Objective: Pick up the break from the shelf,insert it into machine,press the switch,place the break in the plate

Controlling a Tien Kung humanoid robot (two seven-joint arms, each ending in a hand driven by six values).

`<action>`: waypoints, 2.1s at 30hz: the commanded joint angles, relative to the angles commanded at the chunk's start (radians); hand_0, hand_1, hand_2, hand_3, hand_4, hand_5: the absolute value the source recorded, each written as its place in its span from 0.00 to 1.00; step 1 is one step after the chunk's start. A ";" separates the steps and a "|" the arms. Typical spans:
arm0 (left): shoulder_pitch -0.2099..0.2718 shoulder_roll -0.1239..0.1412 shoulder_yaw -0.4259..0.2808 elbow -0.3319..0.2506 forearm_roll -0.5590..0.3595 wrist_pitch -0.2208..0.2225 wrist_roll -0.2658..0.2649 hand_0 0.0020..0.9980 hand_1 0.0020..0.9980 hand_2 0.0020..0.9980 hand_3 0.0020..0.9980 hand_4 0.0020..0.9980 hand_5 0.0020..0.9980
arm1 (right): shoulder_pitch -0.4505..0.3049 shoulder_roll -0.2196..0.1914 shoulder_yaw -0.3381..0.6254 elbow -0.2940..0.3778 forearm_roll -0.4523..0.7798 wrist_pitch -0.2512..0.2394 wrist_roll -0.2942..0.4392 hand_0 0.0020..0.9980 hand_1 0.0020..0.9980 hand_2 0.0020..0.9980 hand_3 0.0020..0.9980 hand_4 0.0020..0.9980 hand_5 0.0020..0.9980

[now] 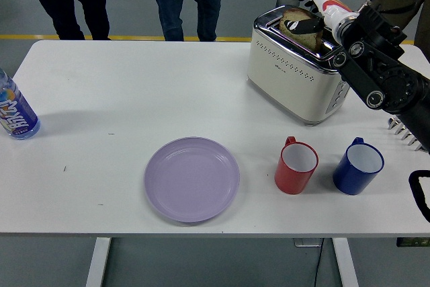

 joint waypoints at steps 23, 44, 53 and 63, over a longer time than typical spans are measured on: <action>-0.010 0.001 0.015 0.000 -0.011 0.003 -0.003 0.63 0.49 0.49 0.54 0.33 0.80 | 0.053 0.040 -0.069 -0.087 -0.031 0.013 -0.029 0.49 0.52 0.65 0.74 0.74 0.32; -0.013 0.001 0.018 0.000 -0.015 0.005 -0.003 0.63 0.49 0.49 0.54 0.33 0.80 | 0.070 0.058 -0.128 -0.092 -0.068 0.006 -0.042 0.32 0.40 0.56 0.67 0.72 0.30; -0.014 0.001 0.020 0.000 -0.019 0.007 -0.005 0.63 0.49 0.49 0.54 0.33 0.80 | 0.072 0.059 -0.151 -0.093 -0.084 -0.010 -0.051 0.21 0.32 0.50 0.60 0.68 0.25; -0.010 0.000 0.015 0.000 -0.011 0.005 -0.003 0.63 0.49 0.49 0.54 0.33 0.80 | 0.067 0.059 -0.166 -0.095 -0.090 -0.009 -0.050 0.17 0.28 0.48 0.55 0.66 0.21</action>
